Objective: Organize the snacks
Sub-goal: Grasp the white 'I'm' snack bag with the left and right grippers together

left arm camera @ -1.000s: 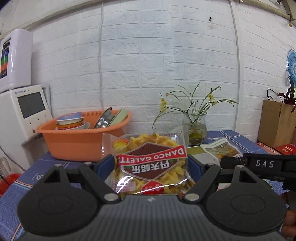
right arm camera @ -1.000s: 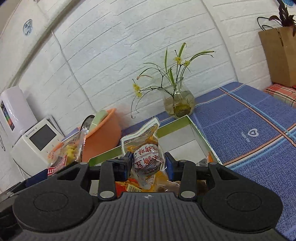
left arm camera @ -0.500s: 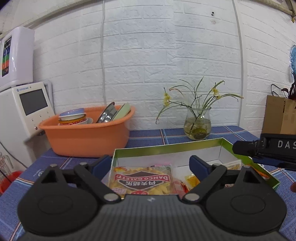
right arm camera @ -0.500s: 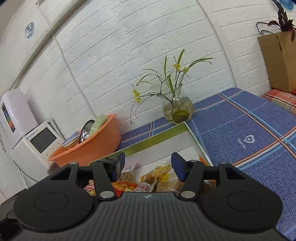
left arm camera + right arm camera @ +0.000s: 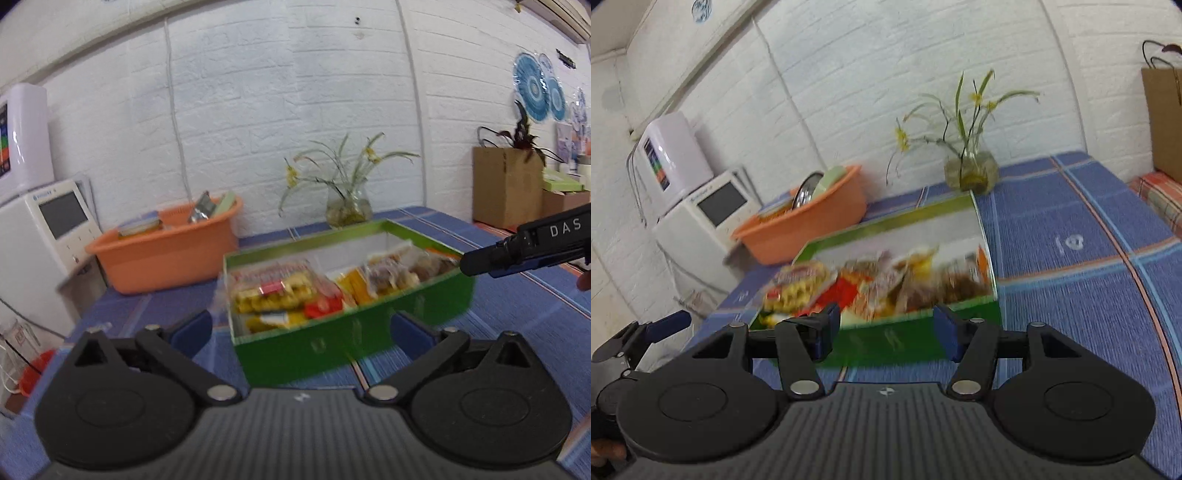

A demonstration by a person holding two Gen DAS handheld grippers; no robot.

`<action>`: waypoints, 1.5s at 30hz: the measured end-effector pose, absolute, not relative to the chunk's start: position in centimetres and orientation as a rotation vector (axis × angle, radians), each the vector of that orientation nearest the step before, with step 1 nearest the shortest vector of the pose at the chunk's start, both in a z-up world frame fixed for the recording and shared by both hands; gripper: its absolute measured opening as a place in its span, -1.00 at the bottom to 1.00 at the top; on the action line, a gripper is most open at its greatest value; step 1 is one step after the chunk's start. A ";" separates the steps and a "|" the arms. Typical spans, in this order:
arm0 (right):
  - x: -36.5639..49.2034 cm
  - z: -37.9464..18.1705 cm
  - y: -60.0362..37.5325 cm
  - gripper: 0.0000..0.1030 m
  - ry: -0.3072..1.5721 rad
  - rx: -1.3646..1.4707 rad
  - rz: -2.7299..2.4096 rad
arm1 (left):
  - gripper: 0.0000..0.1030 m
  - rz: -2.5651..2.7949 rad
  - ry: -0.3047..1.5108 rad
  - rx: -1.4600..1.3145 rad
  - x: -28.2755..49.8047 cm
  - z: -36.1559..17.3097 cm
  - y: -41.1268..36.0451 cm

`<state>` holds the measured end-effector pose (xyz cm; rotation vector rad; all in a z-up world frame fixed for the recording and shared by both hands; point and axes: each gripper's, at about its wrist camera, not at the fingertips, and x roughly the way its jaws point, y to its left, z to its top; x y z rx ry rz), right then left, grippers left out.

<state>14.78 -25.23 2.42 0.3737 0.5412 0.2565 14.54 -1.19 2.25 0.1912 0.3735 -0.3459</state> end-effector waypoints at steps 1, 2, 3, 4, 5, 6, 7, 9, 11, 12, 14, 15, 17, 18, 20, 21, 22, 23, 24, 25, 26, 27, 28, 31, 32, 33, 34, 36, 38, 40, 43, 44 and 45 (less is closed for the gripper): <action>13.6 1.7 -25.4 0.83 0.566 0.382 0.272 | 0.99 -0.379 0.403 0.162 13.5 1.4 -0.9; 12.6 0.9 -25.6 0.83 0.590 0.394 0.285 | 0.99 -0.419 0.434 0.135 12.7 0.7 -0.8; 11.5 -0.1 -25.7 0.83 0.621 0.413 0.291 | 0.99 -0.459 0.464 0.109 12.0 0.0 -0.8; 10.8 -0.9 -25.7 0.83 0.644 0.431 0.283 | 0.99 -0.496 0.493 0.089 11.5 -0.5 -1.0; 10.0 -1.6 -25.7 0.83 0.665 0.450 0.272 | 0.99 -0.528 0.515 0.075 11.1 -1.0 -1.3; 9.5 -2.2 -25.7 0.83 0.681 0.467 0.263 | 0.99 -0.551 0.531 0.075 10.8 -1.4 -1.7; 9.1 -2.7 -25.7 0.83 0.691 0.485 0.261 | 0.99 -0.569 0.543 0.085 10.6 -1.7 -2.1; 8.6 -3.3 -25.6 0.83 0.701 0.520 0.268 | 0.99 -0.580 0.565 0.100 10.5 -2.3 -2.9; 8.6 -3.7 -25.5 0.82 0.713 0.552 0.264 | 0.99 -0.597 0.606 0.089 11.1 -2.9 -3.5; 8.7 -3.9 -25.5 0.82 0.715 0.563 0.263 | 0.99 -0.612 0.634 0.071 11.4 -3.2 -3.6; 8.7 -4.1 -25.2 0.81 0.705 0.567 0.266 | 0.99 -0.645 0.681 0.037 11.8 -3.9 -3.9; 8.7 -4.1 -25.0 0.81 0.701 0.558 0.270 | 0.99 -0.669 0.704 0.022 11.9 -4.2 -4.1; 8.6 -4.2 -24.5 0.81 0.690 0.535 0.292 | 0.99 -0.697 0.708 0.027 11.9 -4.6 -4.5; 8.6 -4.3 -24.2 0.82 0.684 0.523 0.314 | 0.99 -0.694 0.706 0.043 11.8 -4.8 -4.7; 8.5 -4.4 -23.7 0.82 0.673 0.496 0.347 | 0.99 -0.698 0.684 0.061 11.5 -4.9 -5.0; 8.5 -4.4 -23.4 0.82 0.667 0.475 0.346 | 0.99 -0.701 0.676 0.061 11.5 -5.0 -5.0; 8.5 -4.3 -23.2 0.82 0.665 0.455 0.345 | 0.93 -0.704 0.670 0.058 11.5 -5.1 -5.0; 8.5 -4.2 -23.0 0.81 0.665 0.445 0.341 | 0.88 -0.709 0.668 0.048 11.5 -5.1 -4.9; 8.6 -4.2 -22.9 0.76 0.667 0.442 0.338 | 0.80 -0.710 0.665 0.037 11.6 -5.0 -4.7; 8.6 -4.2 -22.8 0.68 0.670 0.441 0.338 | 0.73 -0.717 0.665 0.027 11.6 -5.0 -4.6; 8.7 -4.2 -22.9 0.47 0.672 0.442 0.329 | 0.67 -0.727 0.666 0.016 11.6 -4.9 -4.4; 8.8 -4.3 -23.0 0.38 0.673 0.451 0.323 | 0.57 -0.735 0.667 0.008 11.6 -4.9 -4.3; 8.9 -4.4 -23.1 0.34 0.673 0.463 0.322 | 0.50 -0.743 0.669 0.001 11.6 -4.8 -4.3; 8.8 -4.5 -23.1 0.24 0.668 0.484 0.320 | 0.43 -0.747 0.671 -0.003 11.4 -4.7 -4.2; 8.8 -4.4 -23.0 0.21 0.664 0.479 0.321 | 0.41 -0.746 0.668 -0.002 11.3 -4.6 -4.2; 8.6 -4.3 -22.9 0.18 0.657 0.473 0.320 | 0.36 -0.747 0.662 0.000 11.1 -4.4 -4.2; 8.5 -4.2 -22.8 0.17 0.651 0.465 0.319 | 0.27 -0.745 0.653 0.003 10.8 -4.2 -4.1; 8.3 -3.9 -22.6 0.15 0.633 0.446 0.323 | 0.22 -0.741 0.639 0.007 10.4 -3.9 -3.9; 8.2 -3.7 -22.5 0.14 0.623 0.447 0.329 | 0.17 -0.736 0.627 0.007 10.1 -3.7 -3.6; 8.1 -3.6 -22.4 0.14 0.617 0.449 0.331 | 0.12 -0.726 0.618 0.008 9.8 -3.5 -3.4; 8.2 -3.5 -22.1 0.14 0.618 0.455 0.336 | 0.09 -0.715 0.619 -0.007 9.7 -3.5 -3.0; 8.3 -3.5 -22.0 0.14 0.619 0.454 0.334 | 0.08 -0.712 0.620 -0.011 9.7 -3.6 -3.0; 8.2 -3.5 -21.8 0.14 0.619 0.452 0.333 | 0.08 -0.709 0.620 -0.013 9.7 -3.6 -2.9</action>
